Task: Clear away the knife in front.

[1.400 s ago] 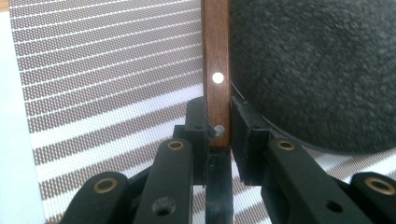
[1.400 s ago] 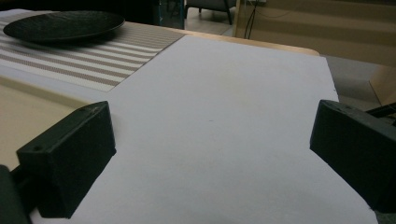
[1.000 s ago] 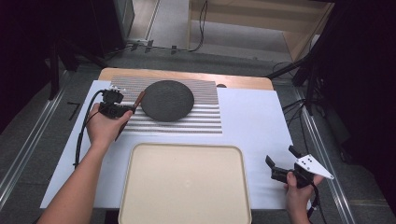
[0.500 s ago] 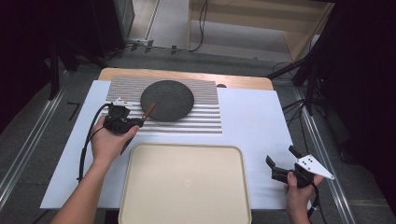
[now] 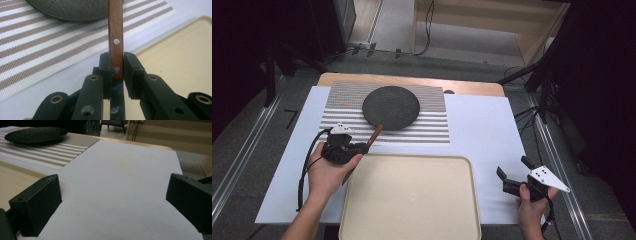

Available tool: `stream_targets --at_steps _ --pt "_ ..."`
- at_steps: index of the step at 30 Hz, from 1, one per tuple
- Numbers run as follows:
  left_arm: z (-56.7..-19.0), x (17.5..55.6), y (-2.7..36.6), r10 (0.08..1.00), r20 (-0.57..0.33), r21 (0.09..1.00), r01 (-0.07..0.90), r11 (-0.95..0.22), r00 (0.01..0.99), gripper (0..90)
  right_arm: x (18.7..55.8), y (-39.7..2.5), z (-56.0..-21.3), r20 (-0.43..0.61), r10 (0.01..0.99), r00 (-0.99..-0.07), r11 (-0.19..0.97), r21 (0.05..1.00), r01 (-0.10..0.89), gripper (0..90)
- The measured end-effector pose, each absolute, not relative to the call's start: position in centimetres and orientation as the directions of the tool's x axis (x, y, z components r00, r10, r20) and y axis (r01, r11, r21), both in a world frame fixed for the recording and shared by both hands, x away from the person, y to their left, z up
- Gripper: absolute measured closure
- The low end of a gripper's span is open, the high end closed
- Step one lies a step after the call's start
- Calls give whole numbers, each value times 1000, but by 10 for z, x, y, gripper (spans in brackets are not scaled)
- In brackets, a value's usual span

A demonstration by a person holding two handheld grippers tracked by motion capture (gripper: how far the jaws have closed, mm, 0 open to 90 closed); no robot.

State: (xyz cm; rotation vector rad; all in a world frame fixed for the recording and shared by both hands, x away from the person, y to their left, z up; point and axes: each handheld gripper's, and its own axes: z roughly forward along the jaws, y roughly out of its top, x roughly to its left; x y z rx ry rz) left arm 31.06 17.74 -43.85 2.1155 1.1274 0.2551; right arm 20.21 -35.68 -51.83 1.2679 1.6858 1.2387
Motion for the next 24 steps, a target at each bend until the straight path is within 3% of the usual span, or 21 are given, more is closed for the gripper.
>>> stream_targets --at_steps 19,24 --pt "-473 258 171 770 -259 650 695 -308 583 768 202 -357 -518 21 956 -291 73 949 308 0" --pt "-483 250 169 783 -248 640 703 -310 571 768 202 -357 -518 17 957 -291 77 948 308 0"
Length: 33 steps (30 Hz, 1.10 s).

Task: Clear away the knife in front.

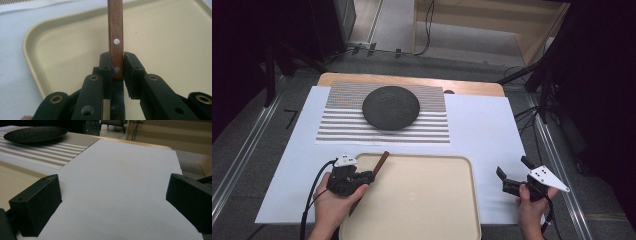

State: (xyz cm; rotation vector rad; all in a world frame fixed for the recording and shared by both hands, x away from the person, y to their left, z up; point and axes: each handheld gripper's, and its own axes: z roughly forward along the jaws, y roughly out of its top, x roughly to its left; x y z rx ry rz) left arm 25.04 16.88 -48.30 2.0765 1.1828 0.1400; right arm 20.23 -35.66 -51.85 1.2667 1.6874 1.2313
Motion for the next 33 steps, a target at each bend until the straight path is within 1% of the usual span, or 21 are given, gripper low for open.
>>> stream_targets --at_steps 10,16,17,19,20,21,23,24,25,27,30,33 --pt "-492 239 177 813 -241 630 723 -284 530 767 202 -356 -519 18 958 -287 76 948 311 0" --pt "-494 238 175 829 -225 634 723 -275 513 761 203 -356 -518 17 958 -287 76 948 309 0" --pt "-493 239 175 820 -233 638 719 -276 522 748 202 -356 -518 18 958 -287 75 948 310 0" --pt "-488 241 175 811 -230 658 700 -277 538 680 202 -357 -518 18 957 -288 75 948 309 0" --pt "-485 243 174 801 -227 670 686 -285 555 680 202 -357 -518 18 957 -289 75 948 309 0" --pt "-483 244 172 792 -219 678 673 -296 569 687 202 -357 -518 17 957 -289 76 948 309 0" --pt "-480 246 167 762 -197 689 640 -340 616 819 203 -356 -519 13 957 -289 81 947 310 0" --pt "-479 247 163 748 -187 693 625 -359 637 868 203 -356 -518 14 957 -288 80 947 310 0" --pt "-479 248 159 736 -176 693 613 -379 654 894 203 -356 -518 14 958 -288 79 947 310 0" --pt "-482 251 152 729 -145 683 601 -416 669 895 203 -356 -518 16 958 -288 78 947 311 0" --pt "-487 256 148 720 -132 668 598 -443 681 896 203 -356 -519 14 958 -287 80 947 312 0" --pt "-491 260 150 723 -102 653 594 -470 684 896 203 -355 -519 11 958 -288 83 946 313 0"
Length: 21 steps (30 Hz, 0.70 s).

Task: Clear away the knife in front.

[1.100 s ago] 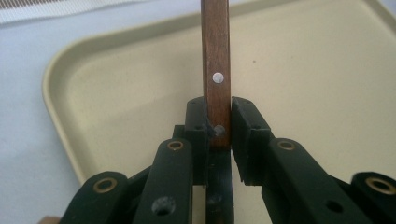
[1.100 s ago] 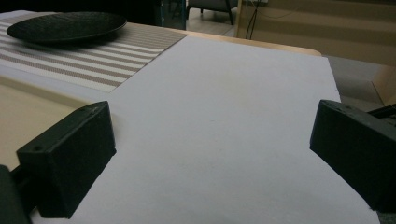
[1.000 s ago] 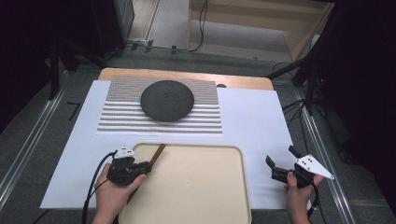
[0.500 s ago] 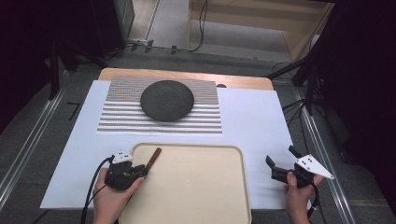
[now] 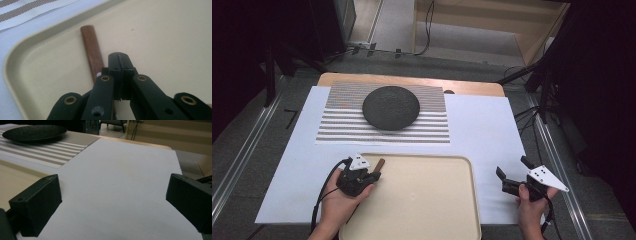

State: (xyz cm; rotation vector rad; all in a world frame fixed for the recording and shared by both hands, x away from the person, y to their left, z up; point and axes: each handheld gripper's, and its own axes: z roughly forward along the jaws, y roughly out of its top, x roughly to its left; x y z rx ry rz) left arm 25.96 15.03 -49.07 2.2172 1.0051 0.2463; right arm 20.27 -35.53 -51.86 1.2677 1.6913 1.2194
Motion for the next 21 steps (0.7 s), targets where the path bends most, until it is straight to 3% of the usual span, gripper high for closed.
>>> stream_targets --at_steps 21 --pt "-496 258 191 729 -140 654 615 -440 670 896 203 -355 -519 4 959 -283 89 945 315 0"
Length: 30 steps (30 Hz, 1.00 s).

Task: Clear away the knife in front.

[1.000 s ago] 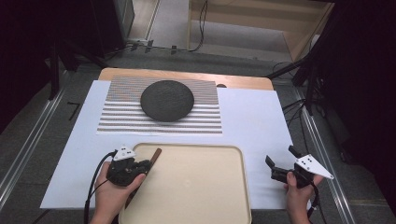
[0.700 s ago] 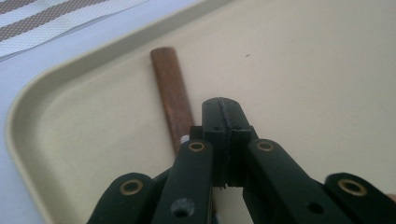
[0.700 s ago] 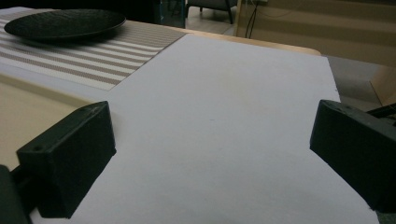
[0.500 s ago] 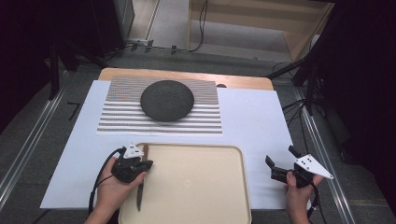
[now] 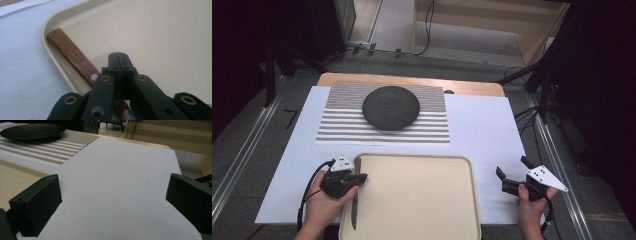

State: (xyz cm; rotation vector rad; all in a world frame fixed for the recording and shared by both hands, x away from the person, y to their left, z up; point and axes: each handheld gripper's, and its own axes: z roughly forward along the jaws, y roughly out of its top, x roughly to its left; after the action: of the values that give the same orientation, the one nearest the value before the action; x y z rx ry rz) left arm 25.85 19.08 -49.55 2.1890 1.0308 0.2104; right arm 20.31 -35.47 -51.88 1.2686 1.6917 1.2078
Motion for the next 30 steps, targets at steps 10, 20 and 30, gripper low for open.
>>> stream_targets --at_steps 10,20,30 --pt "-496 260 198 721 -147 661 610 -438 677 895 203 -355 -519 4 958 -285 90 944 316 0" --pt "-492 257 198 618 -200 743 529 -410 760 575 203 -355 -519 4 958 -288 90 945 315 0" --pt "-479 253 212 651 -177 846 452 -282 738 286 203 -355 -519 3 957 -291 92 945 313 0"
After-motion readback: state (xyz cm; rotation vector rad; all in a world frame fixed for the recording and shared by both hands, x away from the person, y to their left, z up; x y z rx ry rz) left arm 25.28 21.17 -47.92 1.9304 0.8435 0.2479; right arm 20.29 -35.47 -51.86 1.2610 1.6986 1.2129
